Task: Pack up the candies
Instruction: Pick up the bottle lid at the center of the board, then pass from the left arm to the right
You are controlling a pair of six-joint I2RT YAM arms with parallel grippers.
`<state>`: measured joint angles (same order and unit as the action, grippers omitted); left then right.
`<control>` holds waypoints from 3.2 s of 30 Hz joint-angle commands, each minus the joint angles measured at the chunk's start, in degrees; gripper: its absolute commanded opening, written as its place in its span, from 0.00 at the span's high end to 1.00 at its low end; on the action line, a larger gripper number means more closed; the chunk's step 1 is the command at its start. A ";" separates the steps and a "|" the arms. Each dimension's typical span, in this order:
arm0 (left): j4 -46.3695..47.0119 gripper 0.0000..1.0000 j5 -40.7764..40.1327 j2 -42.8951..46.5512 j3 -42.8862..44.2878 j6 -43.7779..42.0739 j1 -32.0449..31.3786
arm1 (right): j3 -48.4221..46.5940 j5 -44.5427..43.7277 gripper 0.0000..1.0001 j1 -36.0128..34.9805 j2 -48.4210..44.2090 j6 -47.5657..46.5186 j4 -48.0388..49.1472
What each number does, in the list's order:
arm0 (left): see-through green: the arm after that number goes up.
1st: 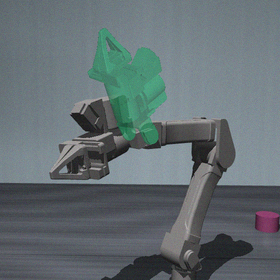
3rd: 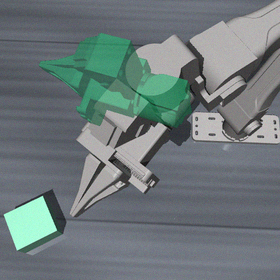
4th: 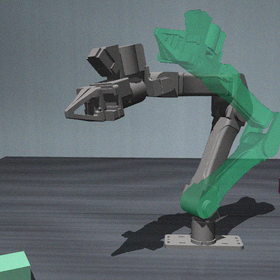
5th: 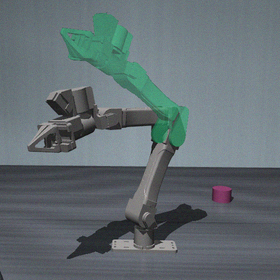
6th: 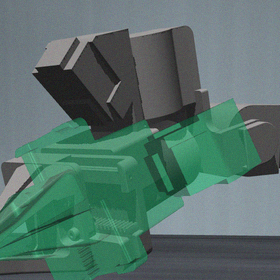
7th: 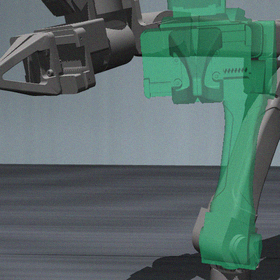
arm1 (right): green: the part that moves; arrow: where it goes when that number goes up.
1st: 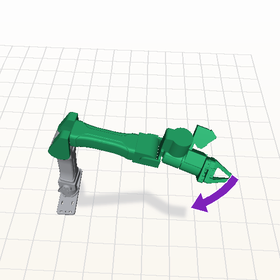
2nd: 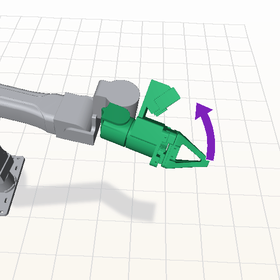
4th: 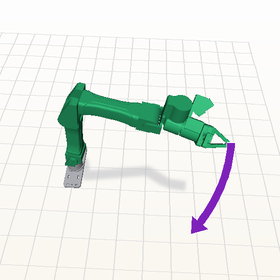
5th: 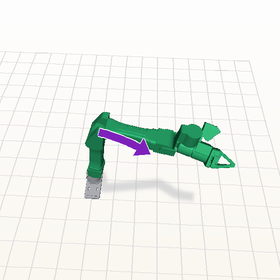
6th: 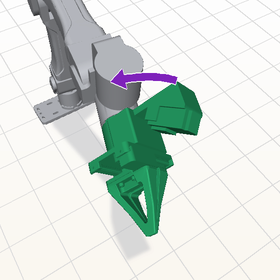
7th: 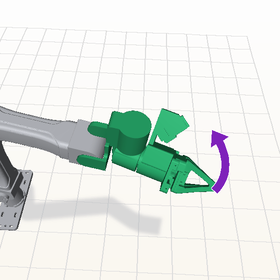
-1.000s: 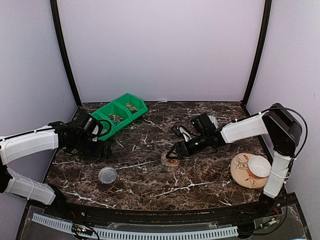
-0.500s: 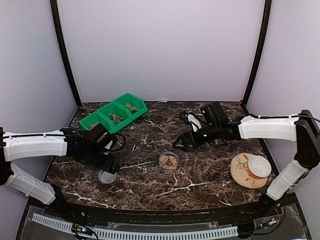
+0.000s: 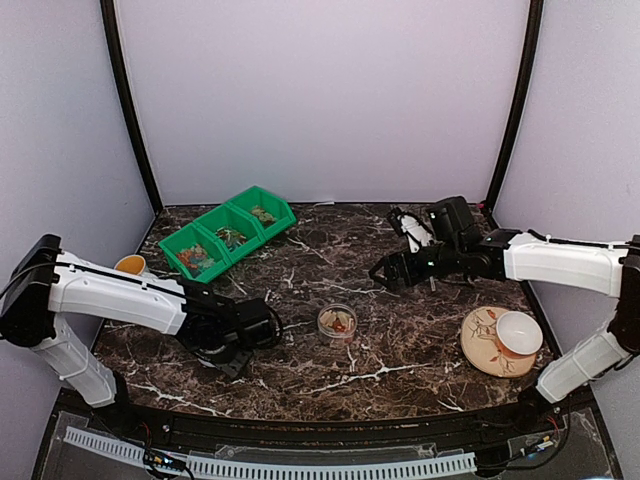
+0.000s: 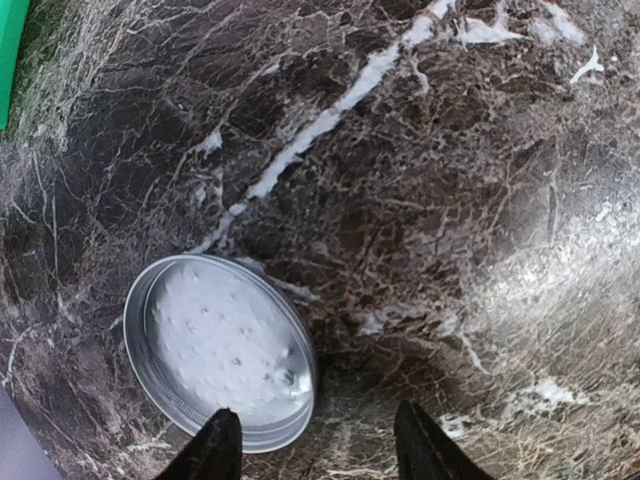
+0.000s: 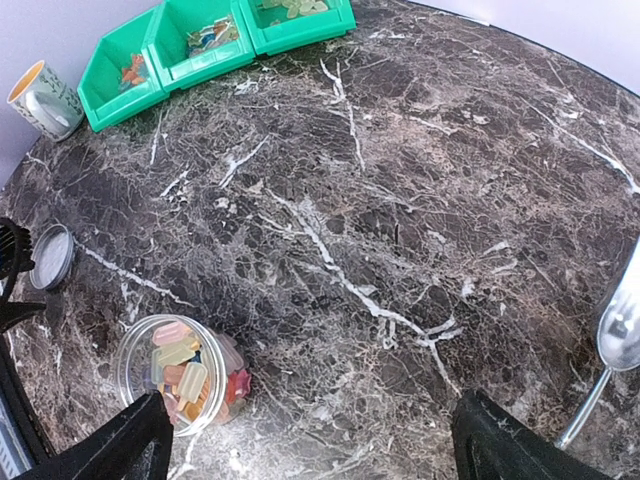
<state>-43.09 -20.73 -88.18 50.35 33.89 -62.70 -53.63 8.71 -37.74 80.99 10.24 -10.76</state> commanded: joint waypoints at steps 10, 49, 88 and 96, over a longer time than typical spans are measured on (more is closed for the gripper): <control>-6.57 0.74 -7.59 -7.55 2.57 5.47 -4.01 | 1.37 -0.81 0.03 0.20 -0.55 -1.27 1.01; 1.11 1.00 8.76 6.71 8.54 -9.00 -4.13 | 8.01 14.48 0.03 -4.63 -11.68 -19.48 12.37; 16.66 1.00 45.07 16.64 6.44 -16.98 -4.19 | 2.51 3.84 0.29 -33.17 -3.40 -64.71 9.90; 16.34 1.00 46.68 15.70 6.34 -18.19 -4.17 | -1.72 8.24 0.52 -33.99 -0.67 -65.51 4.61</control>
<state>-27.73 23.81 -72.31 57.47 17.28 -66.54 -52.56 14.39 -70.72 79.29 -54.72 -3.86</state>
